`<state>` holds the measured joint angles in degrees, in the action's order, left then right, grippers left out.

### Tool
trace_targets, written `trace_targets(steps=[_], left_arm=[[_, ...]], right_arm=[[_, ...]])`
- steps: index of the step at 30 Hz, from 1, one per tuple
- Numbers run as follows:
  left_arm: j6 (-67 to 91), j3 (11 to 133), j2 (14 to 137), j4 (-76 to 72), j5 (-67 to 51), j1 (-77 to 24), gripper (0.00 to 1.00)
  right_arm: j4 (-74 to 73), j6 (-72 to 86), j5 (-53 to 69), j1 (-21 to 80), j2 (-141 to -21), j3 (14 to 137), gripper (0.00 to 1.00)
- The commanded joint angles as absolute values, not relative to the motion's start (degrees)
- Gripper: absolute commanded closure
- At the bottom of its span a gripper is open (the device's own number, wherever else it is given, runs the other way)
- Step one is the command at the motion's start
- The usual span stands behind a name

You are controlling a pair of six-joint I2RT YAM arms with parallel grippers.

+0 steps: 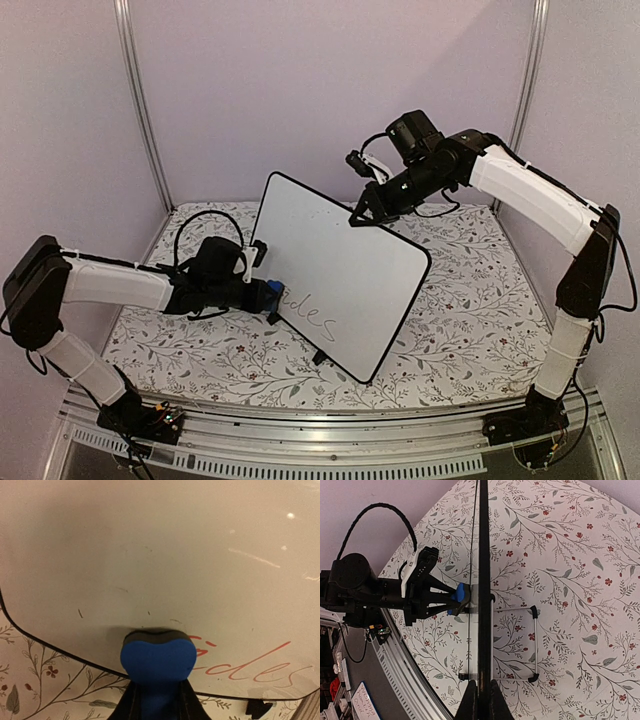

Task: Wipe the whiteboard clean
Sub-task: Erase the whiteboard from the whiteboard stand.

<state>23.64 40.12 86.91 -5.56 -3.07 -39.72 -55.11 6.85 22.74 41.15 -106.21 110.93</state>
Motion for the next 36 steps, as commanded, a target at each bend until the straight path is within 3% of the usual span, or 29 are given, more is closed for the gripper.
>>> trace_targets(steps=[1, 16, 36], left_arm=[[22.32, 42.69, 87.11, -9.05, -3.03, -40.44, 1.00], [26.99, 30.76, 86.73, -14.92, -4.18, -40.52, 1.00], [21.95, 43.63, 85.36, -10.56, -0.73, -38.79, 1.00]], right_arm=[[-60.78, 1.49, 24.26, 43.59, -107.93, 108.46, 1.00], [-60.83, 1.43, 24.26, 43.59, -108.15, 108.46, 1.00], [-60.90, 1.67, 24.43, 43.59, -108.11, 108.46, 1.00]])
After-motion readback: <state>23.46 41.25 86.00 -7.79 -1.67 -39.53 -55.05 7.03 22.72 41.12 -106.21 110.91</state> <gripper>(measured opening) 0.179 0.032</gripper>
